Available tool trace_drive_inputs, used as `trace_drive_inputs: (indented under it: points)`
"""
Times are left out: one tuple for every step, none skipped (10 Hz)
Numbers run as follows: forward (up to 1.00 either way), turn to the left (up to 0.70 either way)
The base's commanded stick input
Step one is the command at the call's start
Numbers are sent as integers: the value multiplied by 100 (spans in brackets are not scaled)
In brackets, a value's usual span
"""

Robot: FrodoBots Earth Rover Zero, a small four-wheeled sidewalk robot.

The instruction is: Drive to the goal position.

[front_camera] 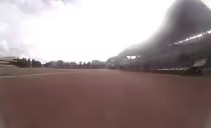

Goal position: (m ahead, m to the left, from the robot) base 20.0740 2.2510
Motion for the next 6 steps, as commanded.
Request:
trace_drive_inputs:
  points:
    - [70, 0]
    - [70, 0]
    - [70, 0]
    - [70, 0]
    - [70, 0]
    - [70, 0]
